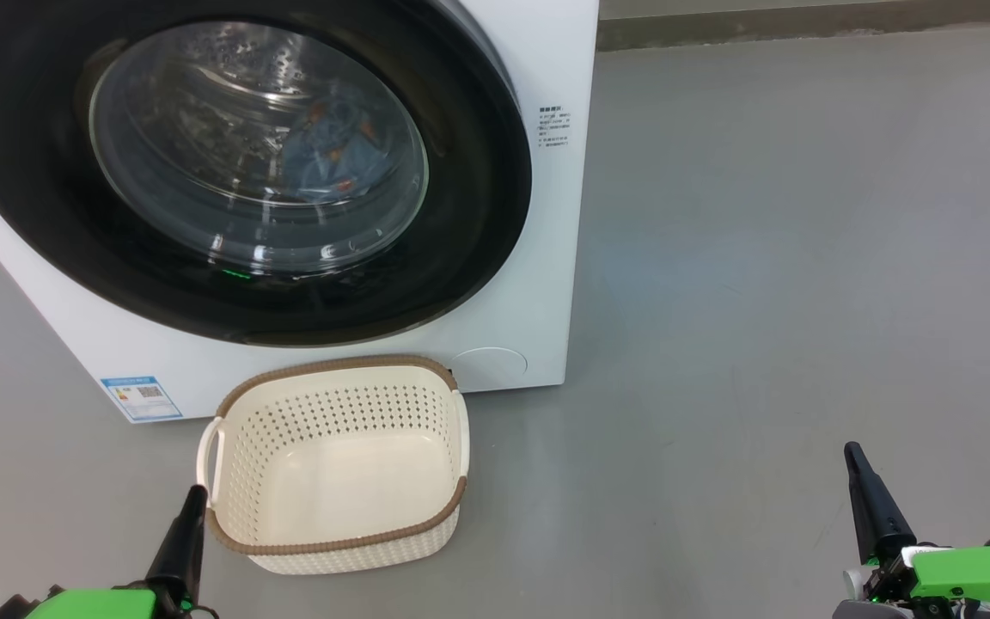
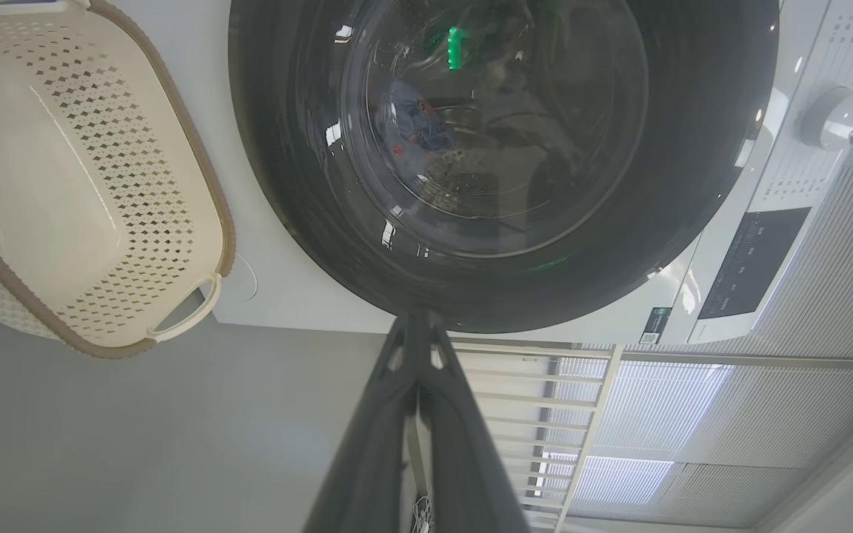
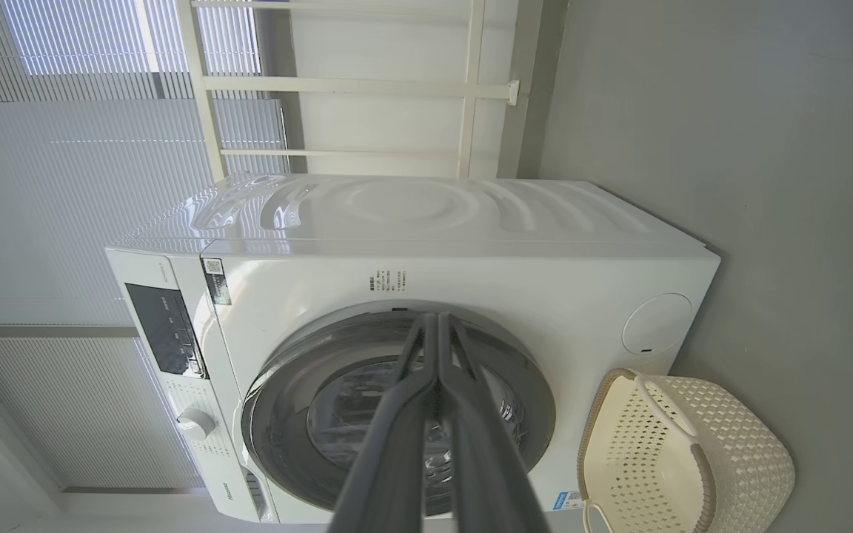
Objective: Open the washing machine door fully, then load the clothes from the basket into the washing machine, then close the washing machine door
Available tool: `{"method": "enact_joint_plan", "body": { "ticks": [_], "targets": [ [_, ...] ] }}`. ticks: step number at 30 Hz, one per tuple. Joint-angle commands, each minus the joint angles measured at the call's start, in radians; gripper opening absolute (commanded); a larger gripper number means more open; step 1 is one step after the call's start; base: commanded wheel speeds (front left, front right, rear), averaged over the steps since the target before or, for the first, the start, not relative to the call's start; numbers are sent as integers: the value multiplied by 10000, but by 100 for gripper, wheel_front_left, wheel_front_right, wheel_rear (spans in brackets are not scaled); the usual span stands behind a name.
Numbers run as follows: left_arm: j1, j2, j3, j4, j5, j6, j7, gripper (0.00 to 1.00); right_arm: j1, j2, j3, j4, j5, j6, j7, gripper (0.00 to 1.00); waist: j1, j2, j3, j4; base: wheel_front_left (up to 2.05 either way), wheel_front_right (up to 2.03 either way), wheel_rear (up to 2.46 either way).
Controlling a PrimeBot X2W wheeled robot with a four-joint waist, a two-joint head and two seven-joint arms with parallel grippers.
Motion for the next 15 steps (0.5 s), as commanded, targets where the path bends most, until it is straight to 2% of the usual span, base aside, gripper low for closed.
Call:
{"method": "enact_joint_plan", "body": {
  "ticks": [1, 15],
  "targets": [
    [-394, 198, 357, -179, -16, -27, 46, 0, -404, -12, 168, -245, 22, -11, 96, 0, 0, 0, 0, 1, 0, 0, 0],
    [-398, 168, 399, -177, 20, -27, 80, 0, -406, 0, 150, -244, 7, -11, 110, 0, 0, 0, 0, 1, 0, 0, 0]
  ]
}}
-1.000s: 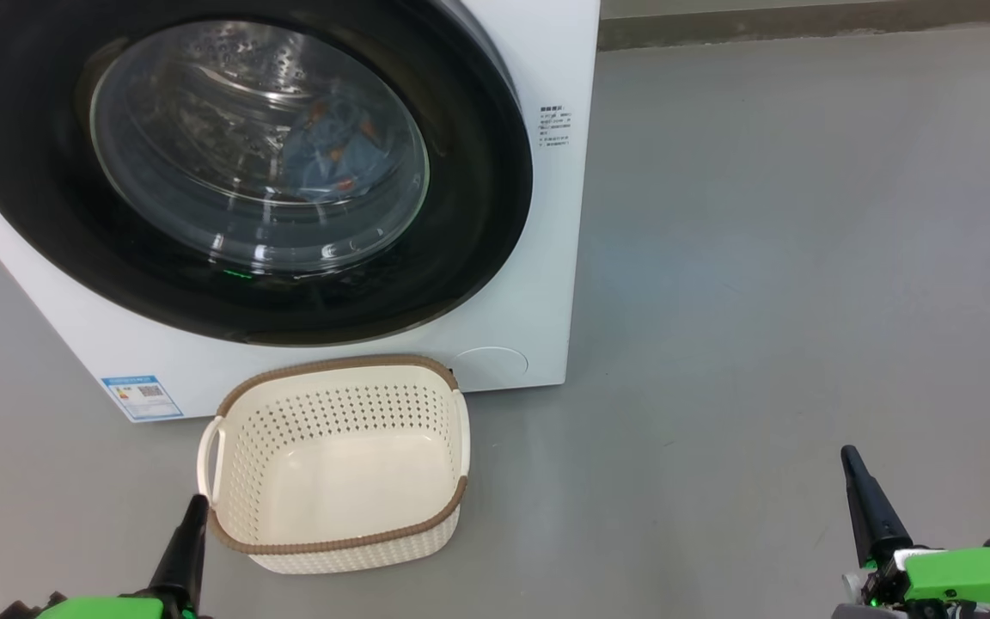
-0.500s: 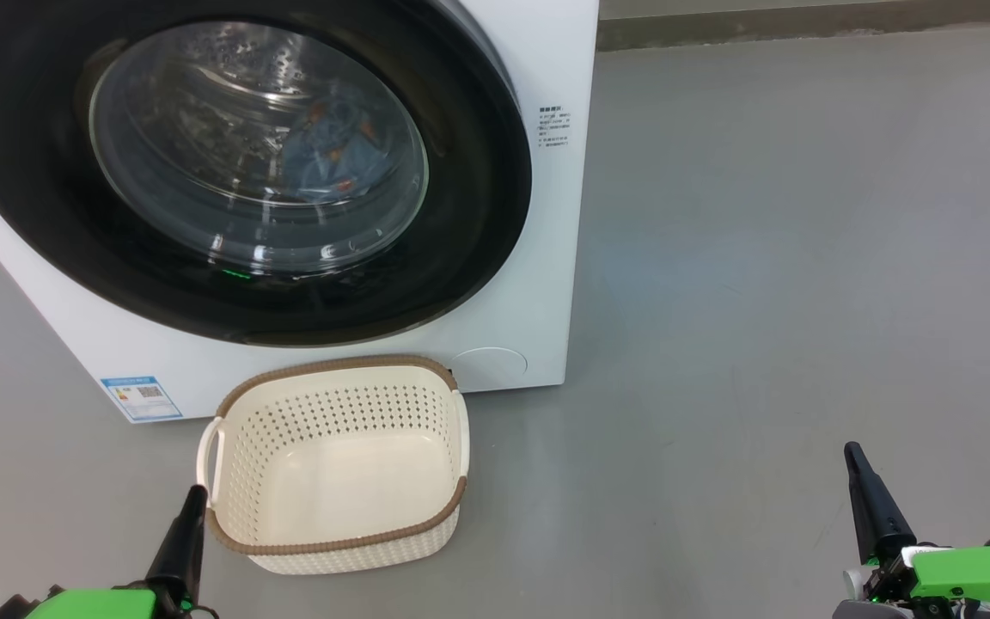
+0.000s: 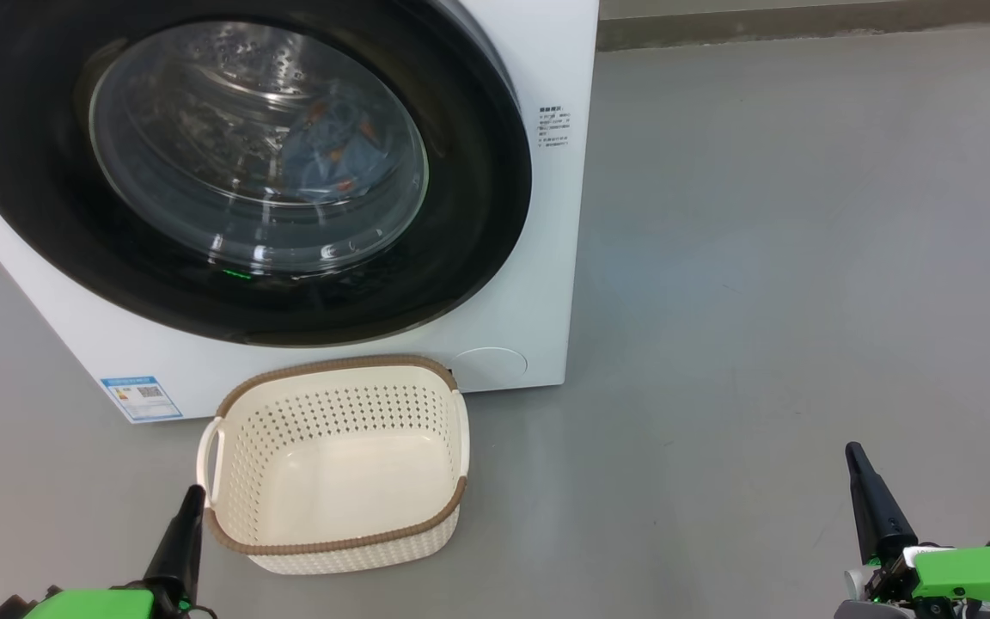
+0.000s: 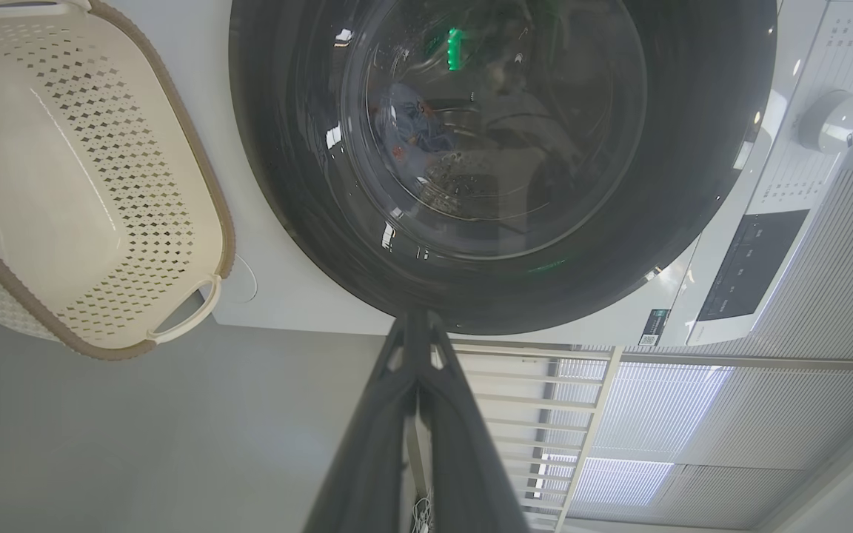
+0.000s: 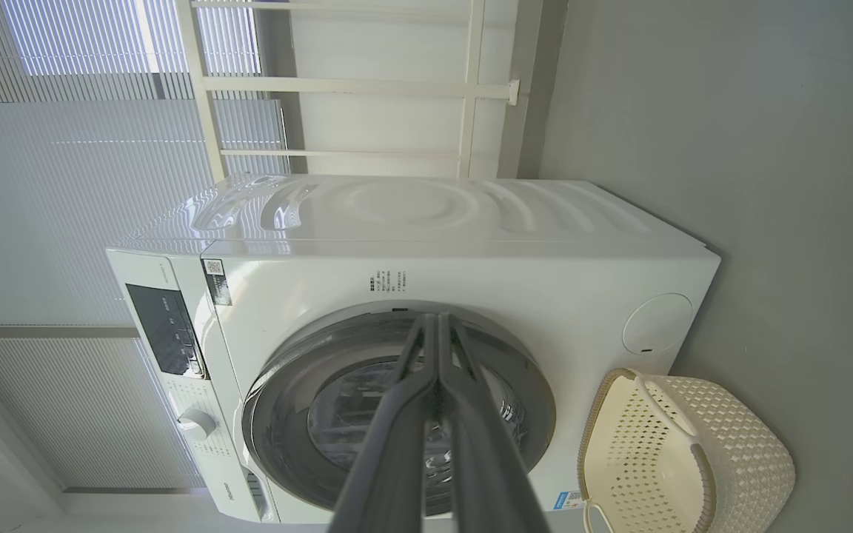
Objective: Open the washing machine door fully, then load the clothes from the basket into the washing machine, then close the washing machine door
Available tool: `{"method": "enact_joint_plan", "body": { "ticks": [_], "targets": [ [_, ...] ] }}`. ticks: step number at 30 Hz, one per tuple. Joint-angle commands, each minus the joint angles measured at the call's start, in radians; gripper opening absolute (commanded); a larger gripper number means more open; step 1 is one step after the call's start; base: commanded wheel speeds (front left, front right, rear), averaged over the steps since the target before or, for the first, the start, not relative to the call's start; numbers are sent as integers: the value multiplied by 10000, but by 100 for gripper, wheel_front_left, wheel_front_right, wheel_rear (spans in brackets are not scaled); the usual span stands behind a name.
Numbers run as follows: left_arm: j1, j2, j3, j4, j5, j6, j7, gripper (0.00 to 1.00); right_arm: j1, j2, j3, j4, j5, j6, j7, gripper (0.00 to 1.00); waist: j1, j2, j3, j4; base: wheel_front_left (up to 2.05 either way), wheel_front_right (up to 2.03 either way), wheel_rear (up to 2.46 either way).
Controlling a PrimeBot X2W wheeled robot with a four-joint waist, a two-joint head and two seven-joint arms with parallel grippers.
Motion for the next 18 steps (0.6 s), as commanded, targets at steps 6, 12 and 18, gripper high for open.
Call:
{"method": "enact_joint_plan", "body": {
  "ticks": [6, 12, 18],
  "targets": [
    [-399, 162, 370, -176, 34, -27, 80, 0, -406, -7, 205, -243, 2, -11, 44, 0, -1, 0, 0, 1, 0, 0, 0],
    [-400, 153, 383, -176, 45, -27, 91, 0, -407, -3, 200, -243, -3, -11, 48, 0, -1, 0, 0, 1, 0, 0, 0],
    [-401, 143, 397, -175, 57, -27, 102, 0, -407, 1, 194, -243, -7, -11, 53, 0, -1, 0, 0, 1, 0, 0, 0]
  ]
}}
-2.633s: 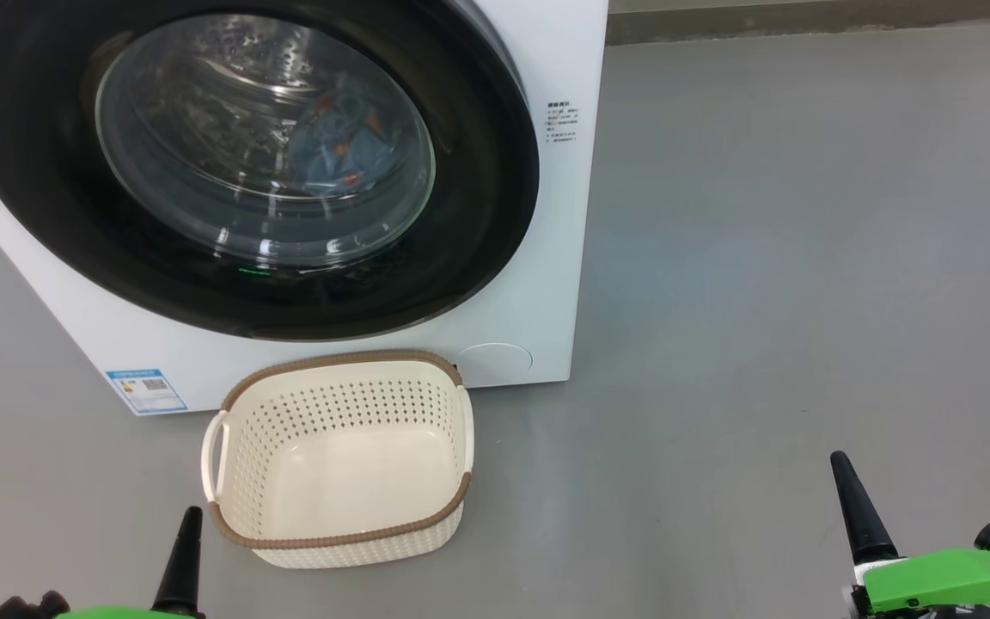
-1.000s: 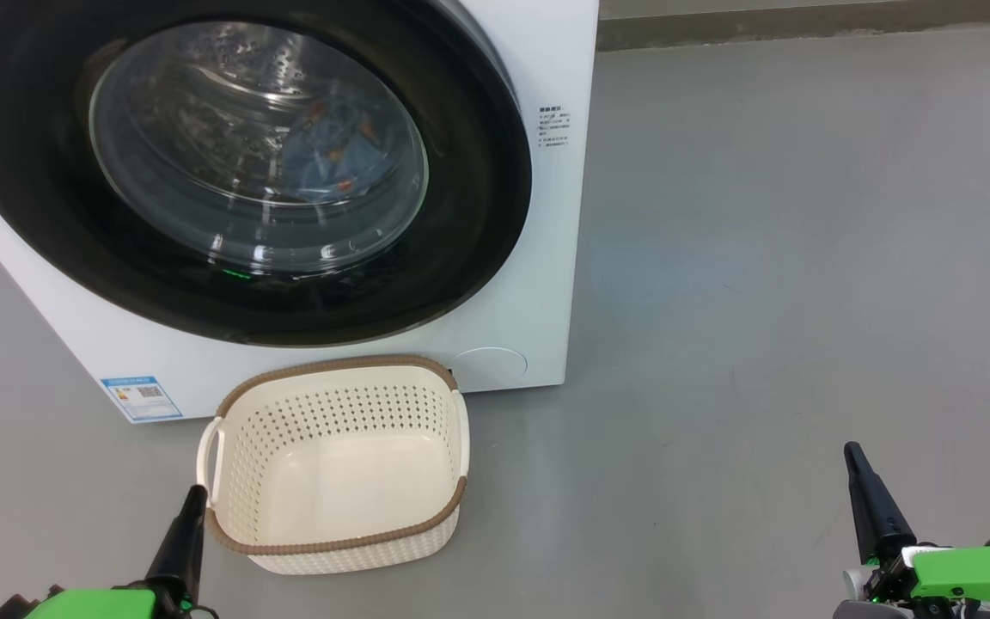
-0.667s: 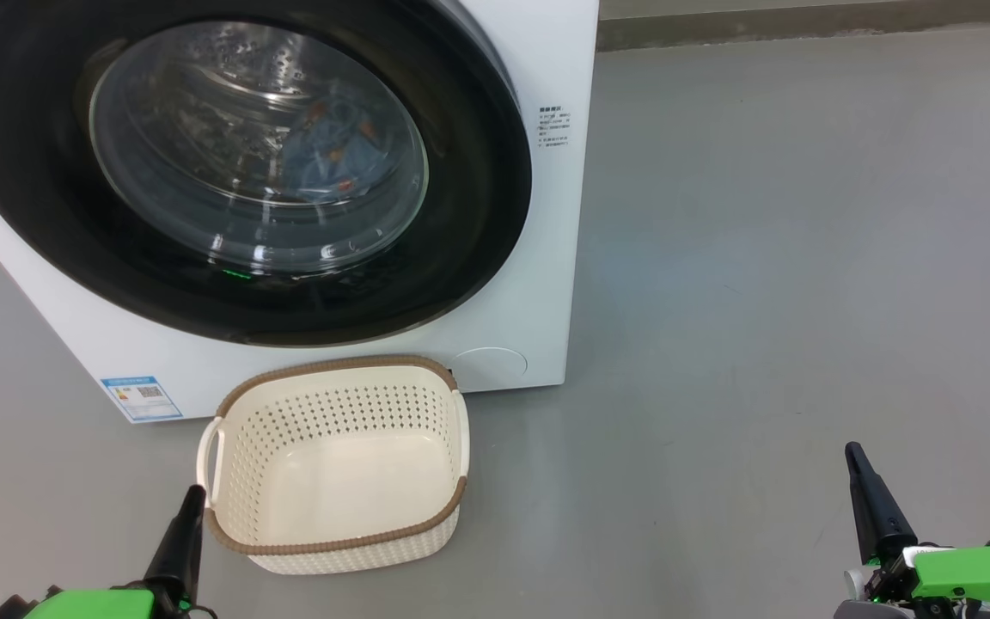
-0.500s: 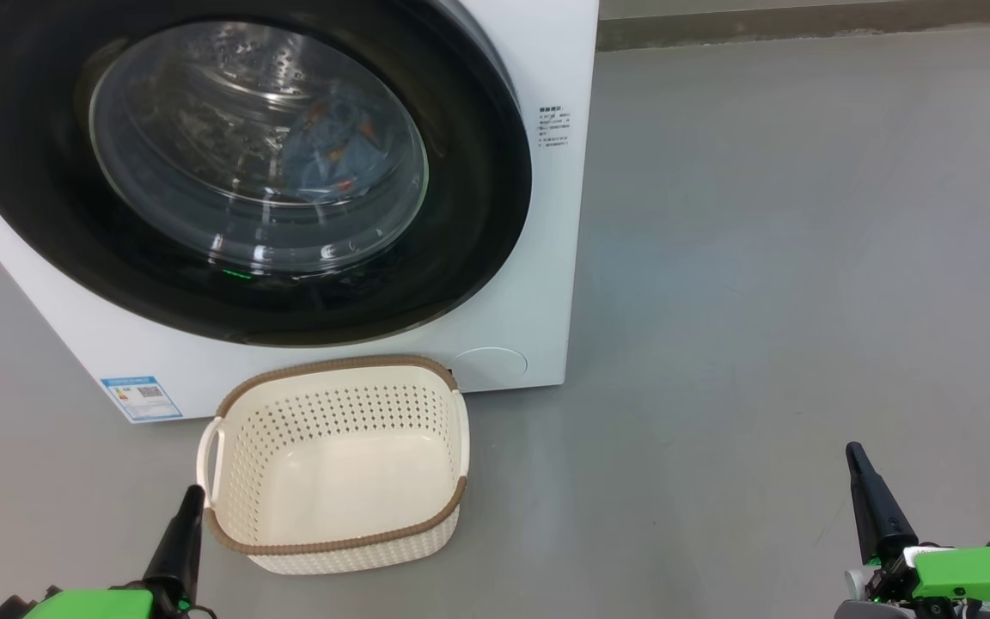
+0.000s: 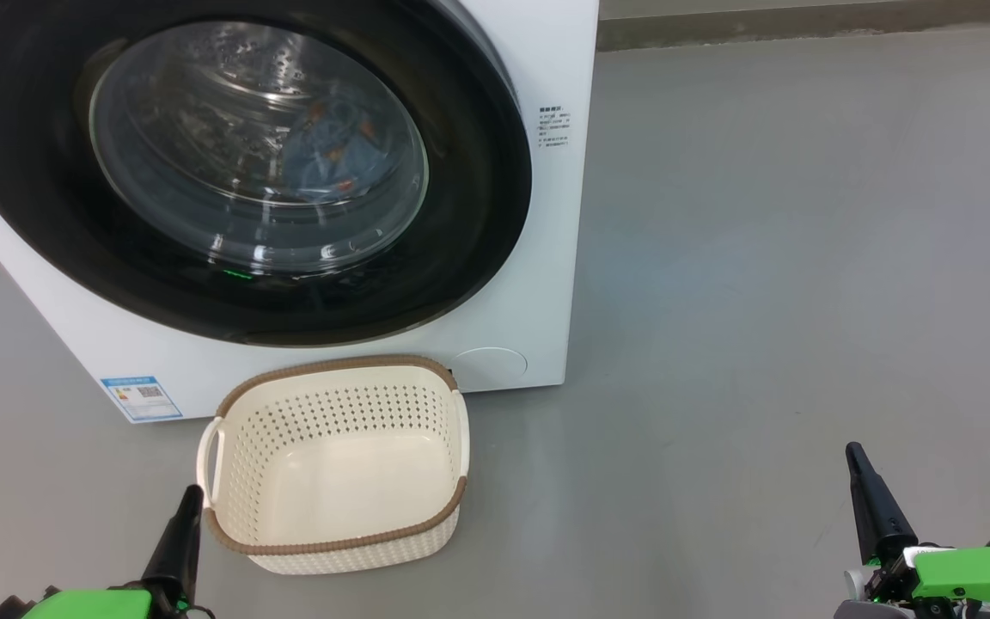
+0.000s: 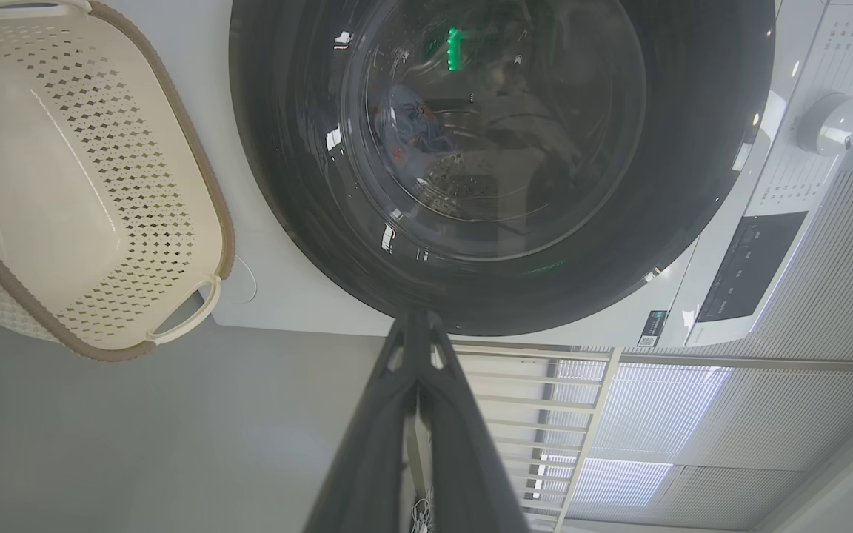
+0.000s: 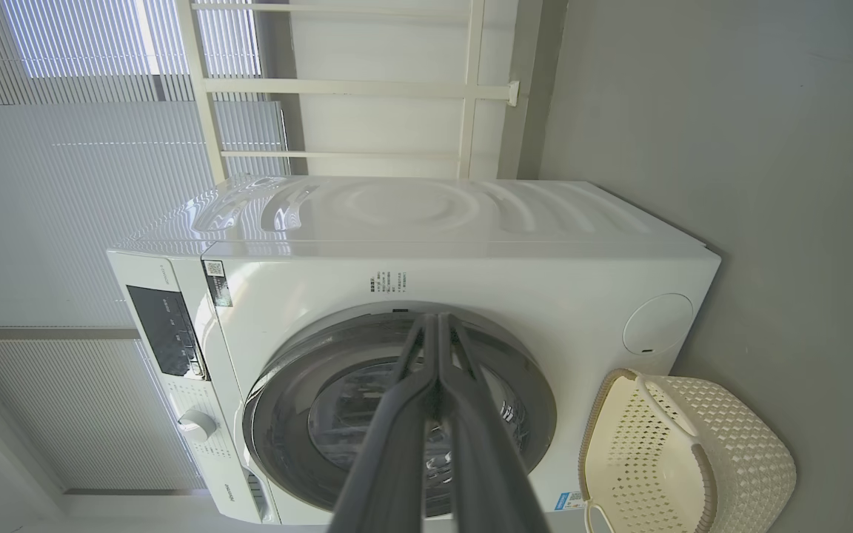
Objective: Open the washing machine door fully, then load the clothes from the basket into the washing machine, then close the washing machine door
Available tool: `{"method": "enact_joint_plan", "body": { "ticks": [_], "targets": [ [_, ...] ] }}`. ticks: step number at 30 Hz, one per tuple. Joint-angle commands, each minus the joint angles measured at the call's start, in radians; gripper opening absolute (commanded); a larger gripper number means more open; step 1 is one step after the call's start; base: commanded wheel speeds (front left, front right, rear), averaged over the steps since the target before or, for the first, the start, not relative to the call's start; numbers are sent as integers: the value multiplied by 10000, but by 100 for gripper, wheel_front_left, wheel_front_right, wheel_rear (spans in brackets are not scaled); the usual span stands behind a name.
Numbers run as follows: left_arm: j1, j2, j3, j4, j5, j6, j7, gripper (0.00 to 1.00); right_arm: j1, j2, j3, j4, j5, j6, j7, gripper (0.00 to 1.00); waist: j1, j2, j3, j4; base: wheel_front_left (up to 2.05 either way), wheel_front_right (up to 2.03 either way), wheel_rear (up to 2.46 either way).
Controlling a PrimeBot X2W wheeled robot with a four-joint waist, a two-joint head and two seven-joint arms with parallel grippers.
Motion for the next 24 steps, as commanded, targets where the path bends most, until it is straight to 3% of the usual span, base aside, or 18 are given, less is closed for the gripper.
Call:
{"method": "enact_joint_plan", "body": {
  "ticks": [1, 24],
  "targets": [
    [-402, 149, 336, -177, 57, -27, 60, 0, -407, -22, 224, -243, -6, -11, 52, 0, 0, 0, 0, 0, 0, 0, 0],
    [-406, 116, 383, -175, 96, -27, 98, 0, -409, -10, 206, -242, -21, -11, 66, 0, 0, 0, 0, 0, 0, 0, 0]
  ]
}}
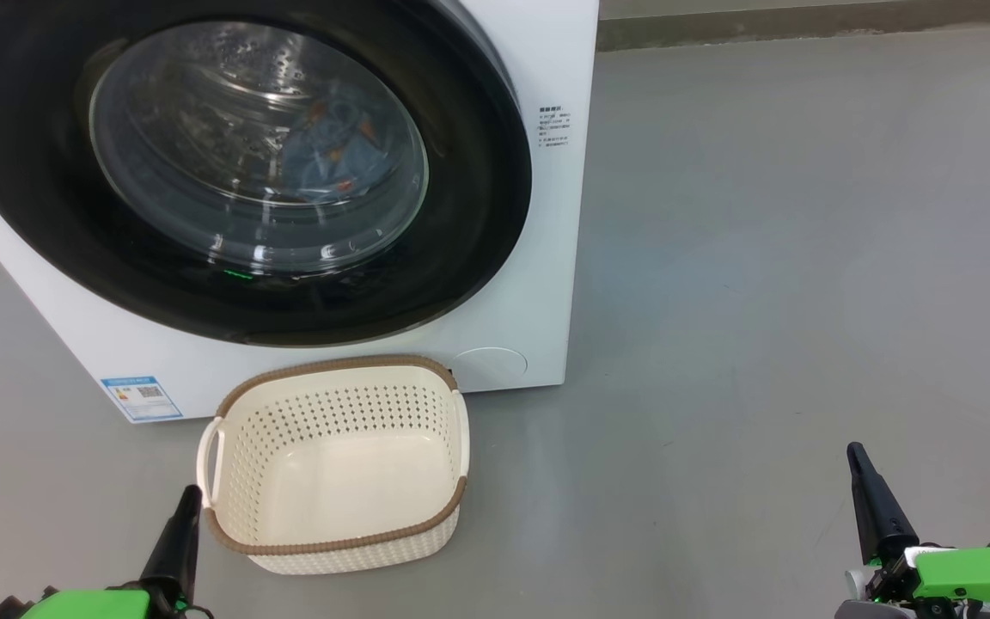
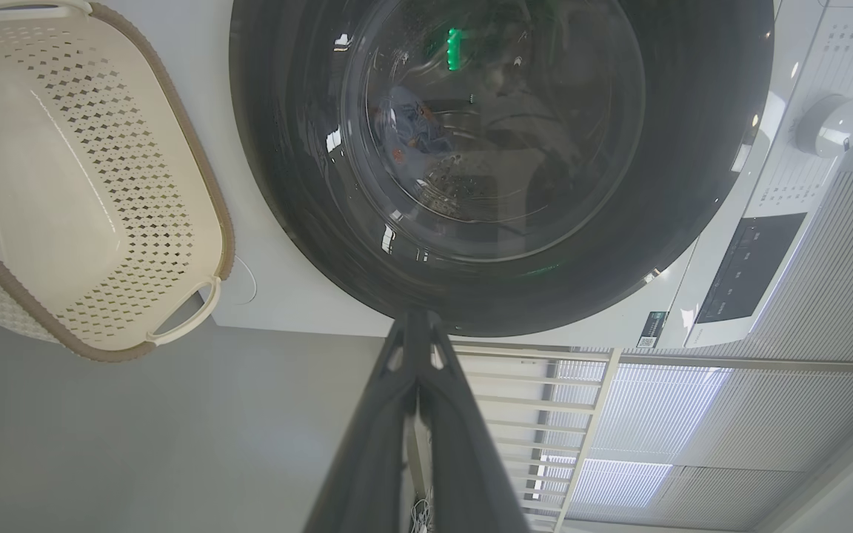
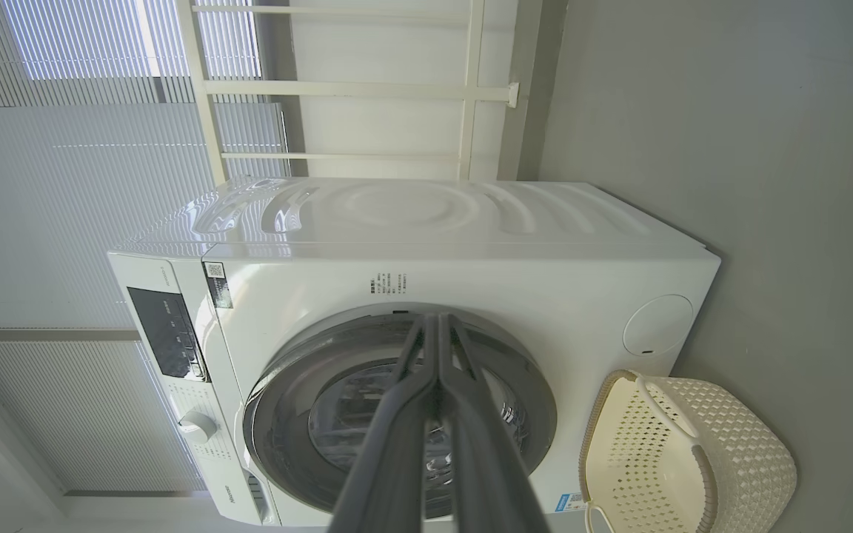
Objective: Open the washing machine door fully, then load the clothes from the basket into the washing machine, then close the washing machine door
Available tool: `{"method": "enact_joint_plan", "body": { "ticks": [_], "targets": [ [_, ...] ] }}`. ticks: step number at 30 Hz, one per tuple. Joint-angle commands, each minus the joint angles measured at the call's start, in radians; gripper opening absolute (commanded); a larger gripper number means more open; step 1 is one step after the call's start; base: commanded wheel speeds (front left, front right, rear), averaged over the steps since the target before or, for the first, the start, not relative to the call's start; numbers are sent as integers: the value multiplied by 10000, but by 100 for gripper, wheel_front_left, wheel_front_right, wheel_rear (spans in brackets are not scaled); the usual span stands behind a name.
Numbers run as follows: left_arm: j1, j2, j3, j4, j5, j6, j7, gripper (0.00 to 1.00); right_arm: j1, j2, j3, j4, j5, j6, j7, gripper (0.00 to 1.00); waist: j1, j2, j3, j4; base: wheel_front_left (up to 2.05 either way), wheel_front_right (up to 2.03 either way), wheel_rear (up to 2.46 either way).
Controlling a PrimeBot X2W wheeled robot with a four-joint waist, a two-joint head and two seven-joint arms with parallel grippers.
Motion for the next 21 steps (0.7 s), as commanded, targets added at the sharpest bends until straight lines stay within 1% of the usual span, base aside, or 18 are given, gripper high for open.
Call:
{"method": "enact_joint_plan", "body": {
  "ticks": [1, 21],
  "targets": [
    [-405, 126, 324, -177, 80, -27, 57, 0, -409, -19, 240, -244, -21, -11, 66, 0, -1, 0, 0, 0, 0, 0, 0],
    [-408, 105, 355, -176, 106, -27, 82, 0, -410, -11, 229, -243, -30, -11, 75, 0, -1, 0, 0, 0, 0, 0, 0]
  ]
}}
